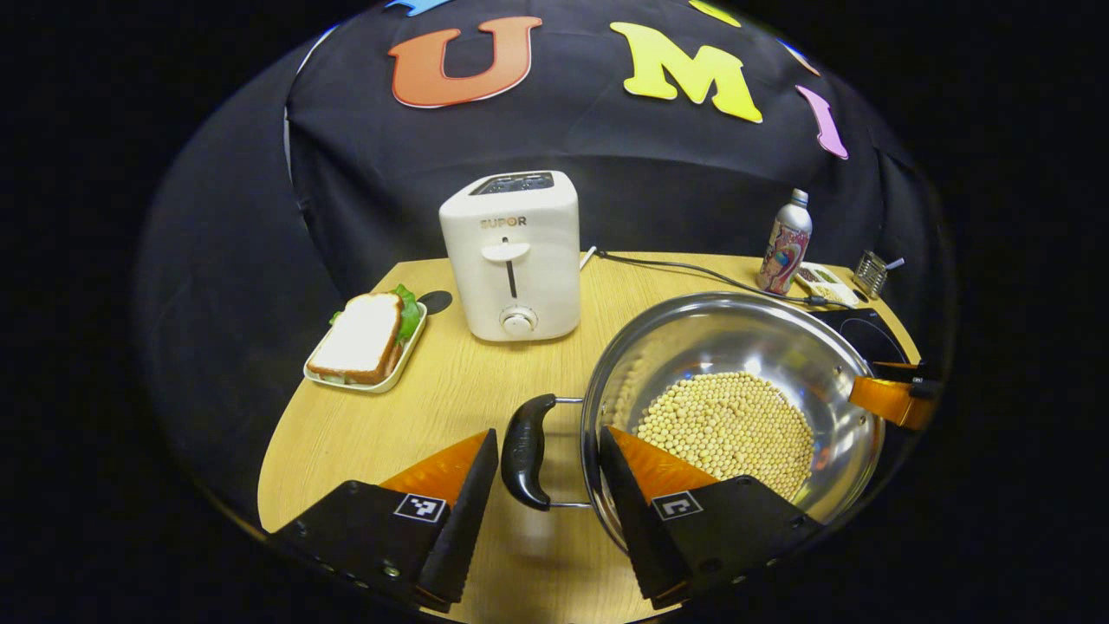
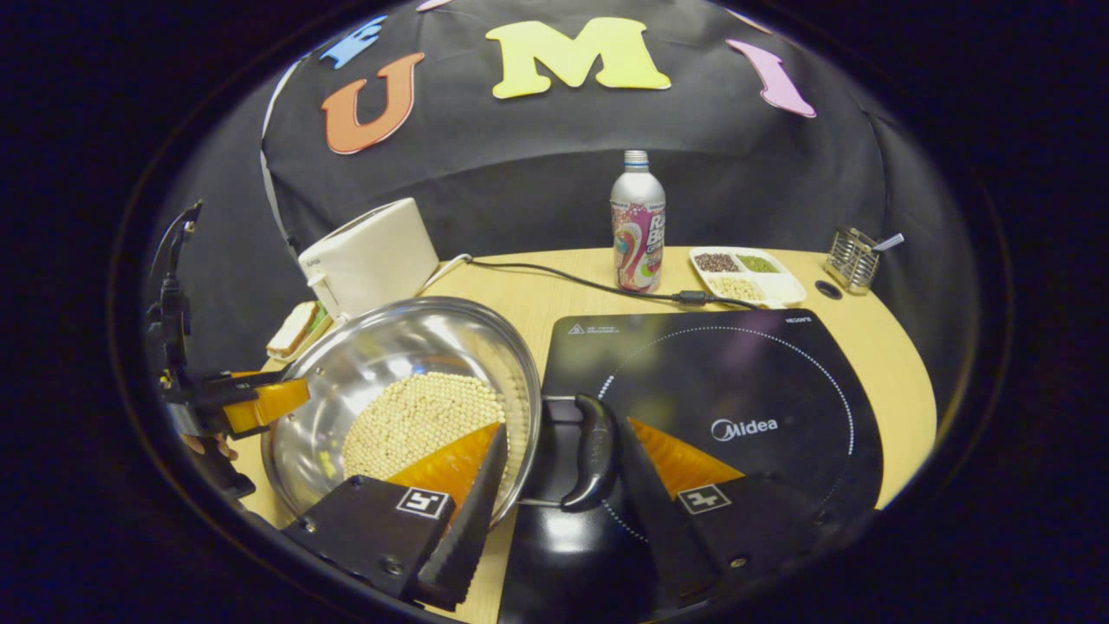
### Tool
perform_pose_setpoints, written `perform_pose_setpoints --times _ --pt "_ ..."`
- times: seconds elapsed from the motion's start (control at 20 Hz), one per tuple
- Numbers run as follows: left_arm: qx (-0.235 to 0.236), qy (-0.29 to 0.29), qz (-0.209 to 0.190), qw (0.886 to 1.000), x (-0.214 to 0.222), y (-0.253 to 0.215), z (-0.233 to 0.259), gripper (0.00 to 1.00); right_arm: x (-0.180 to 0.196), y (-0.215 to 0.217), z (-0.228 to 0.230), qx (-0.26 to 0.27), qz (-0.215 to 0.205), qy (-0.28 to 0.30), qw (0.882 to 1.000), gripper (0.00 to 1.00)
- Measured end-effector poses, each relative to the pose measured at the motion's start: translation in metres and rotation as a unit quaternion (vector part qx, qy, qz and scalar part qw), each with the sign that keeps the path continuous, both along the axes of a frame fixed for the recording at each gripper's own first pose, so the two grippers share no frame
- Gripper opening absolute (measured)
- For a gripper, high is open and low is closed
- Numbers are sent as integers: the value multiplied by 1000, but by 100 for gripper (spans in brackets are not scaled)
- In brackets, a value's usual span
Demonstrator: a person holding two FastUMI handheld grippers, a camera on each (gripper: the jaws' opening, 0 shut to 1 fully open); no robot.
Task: First push the handle of the pot to place it horizontally, then grasp the pot with both hands and set it on the induction cooktop.
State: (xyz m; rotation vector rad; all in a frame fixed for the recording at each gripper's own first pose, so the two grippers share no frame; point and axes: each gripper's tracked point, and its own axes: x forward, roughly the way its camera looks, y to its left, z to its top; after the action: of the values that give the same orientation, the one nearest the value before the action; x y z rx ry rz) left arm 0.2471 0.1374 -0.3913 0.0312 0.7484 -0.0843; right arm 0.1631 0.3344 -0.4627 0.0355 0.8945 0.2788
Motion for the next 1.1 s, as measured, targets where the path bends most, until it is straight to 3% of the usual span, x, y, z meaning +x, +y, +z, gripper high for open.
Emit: perform_pose_setpoints --times 0.05,0.3,0.35,0.4,0.45,0.65,0.7,0.75,0.85,0.9,1.1 --pt "1 5 0 1000 3 -1 -1 71 -1 -2 -1 -7 -2 4 1000 75" --pt "-7 18 -3 1000 6 -3 -5 68 3 -1 -2 -22 34 2 999 73" --pt "-10 22 -5 1000 5 -3 -5 67 3 -1 -3 -25 46 3 999 73" --pt "-14 25 -6 1000 4 -3 -6 55 4 0 -2 -26 52 5 998 71" --pt "-17 27 -7 999 2 -3 -5 64 5 0 -3 -29 58 6 998 73" --pt "-8 39 9 999 -8 2 -3 61 7 4 -3 -24 61 17 998 65" --pt "-14 43 19 999 -10 2 -3 70 5 3 -3 -24 63 20 998 63" --pt "-15 43 24 999 -17 3 3 48 1 3 -2 -18 62 23 998 64" --pt "-7 45 29 999 -28 4 8 48 -8 3 3 -7 62 36 997 61" --pt "-2 45 30 999 -34 5 14 57 -13 2 7 -4 64 40 997 60" --pt "-4 32 39 999 -51 3 48 57 -18 -4 45 5 75 22 997 58"
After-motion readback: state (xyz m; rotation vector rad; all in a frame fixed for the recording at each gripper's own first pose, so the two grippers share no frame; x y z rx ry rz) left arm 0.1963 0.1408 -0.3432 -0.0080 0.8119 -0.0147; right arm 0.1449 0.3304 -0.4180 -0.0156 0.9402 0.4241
